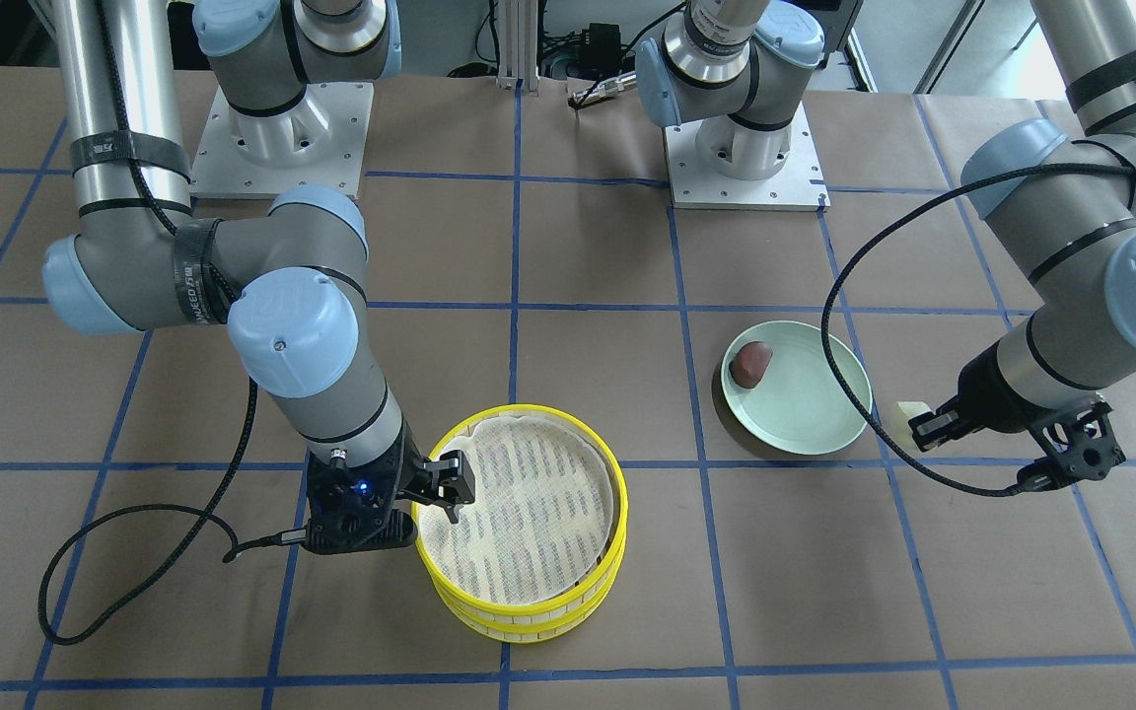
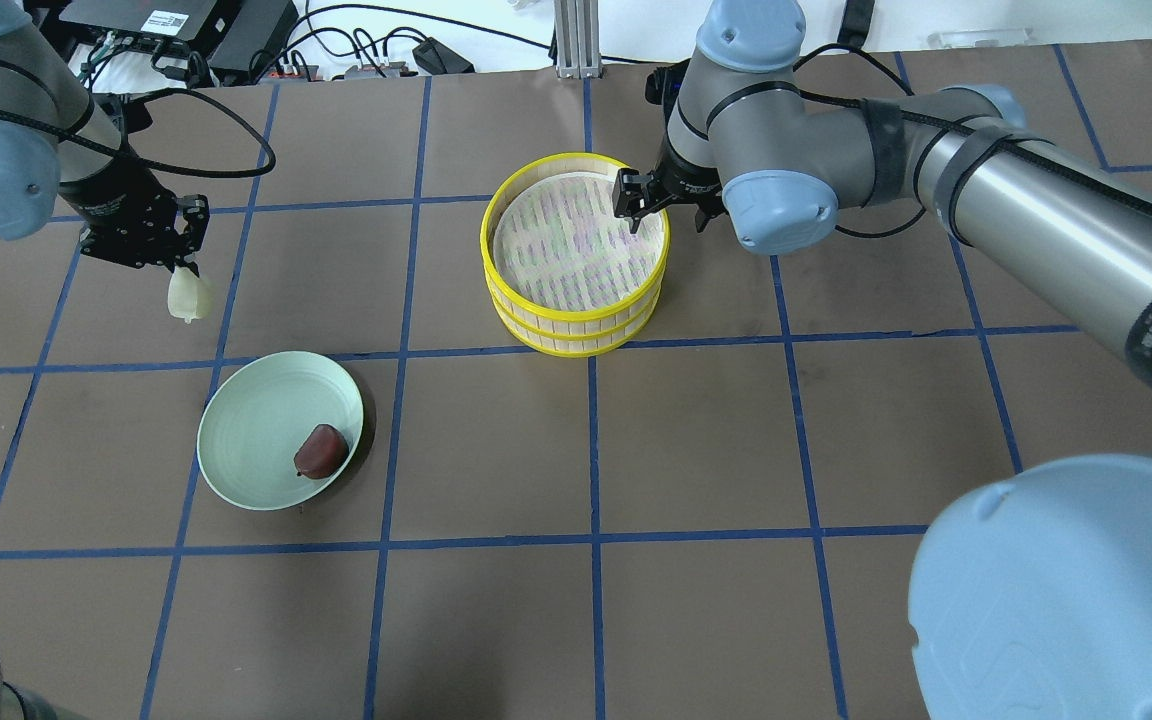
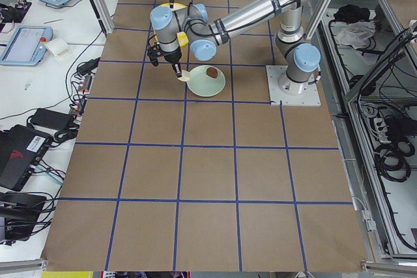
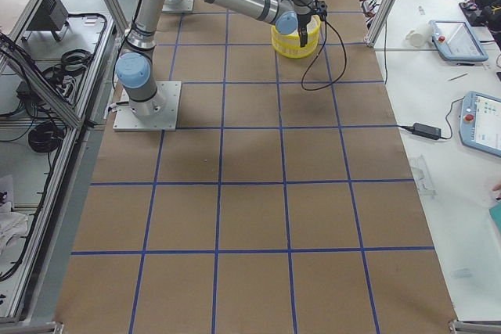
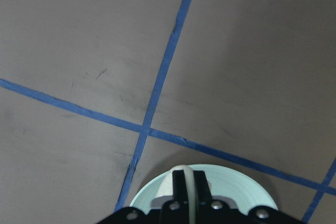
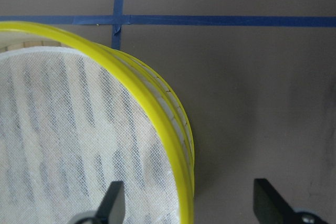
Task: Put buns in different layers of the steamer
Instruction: 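Lift the white bun with left gripper while right gripper lifts top tier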
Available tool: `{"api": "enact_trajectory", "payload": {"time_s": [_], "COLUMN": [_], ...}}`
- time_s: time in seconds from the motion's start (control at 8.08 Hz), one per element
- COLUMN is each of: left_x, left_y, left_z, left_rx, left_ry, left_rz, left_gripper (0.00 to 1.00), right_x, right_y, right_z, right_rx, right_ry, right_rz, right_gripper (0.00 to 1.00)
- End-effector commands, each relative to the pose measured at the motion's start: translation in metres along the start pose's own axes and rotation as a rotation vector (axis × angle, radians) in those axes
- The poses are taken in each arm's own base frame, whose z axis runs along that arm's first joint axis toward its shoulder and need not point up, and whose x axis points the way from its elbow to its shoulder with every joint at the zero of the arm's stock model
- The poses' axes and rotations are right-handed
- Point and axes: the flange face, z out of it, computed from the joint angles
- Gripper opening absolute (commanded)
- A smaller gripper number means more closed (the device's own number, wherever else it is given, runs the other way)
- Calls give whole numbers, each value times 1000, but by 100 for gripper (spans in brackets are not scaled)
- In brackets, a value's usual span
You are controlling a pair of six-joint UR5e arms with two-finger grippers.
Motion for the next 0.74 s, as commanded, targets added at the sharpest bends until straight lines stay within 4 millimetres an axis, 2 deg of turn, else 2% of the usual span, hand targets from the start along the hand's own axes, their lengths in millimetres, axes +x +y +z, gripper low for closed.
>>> {"api": "enact_trajectory", "payload": {"time_s": [0.0,0.12,0.25,0.37,0.62], "left_x": [7,8,19,34,54], "left_y": [-5,-9,-6,-6,-2], "left_z": [-10,-10,-13,-20,-25], "left_rx": [59,65,72,92,118], "left_ry": [16,17,16,19,25], "left_rz": [0,-44,-39,-51,-70], "left_gripper": [0,0,0,0,0], "right_x": [1,2,2,5,6], "right_y": [3,3,3,4,1], "right_z": [6,6,4,1,-16], "right_rx": [-20,-21,-19,-32,-21], "right_ry": [2,9,12,46,61], "right_rz": [3,-8,-9,-10,-28], "right_gripper": [45,28,13,2,0]}}
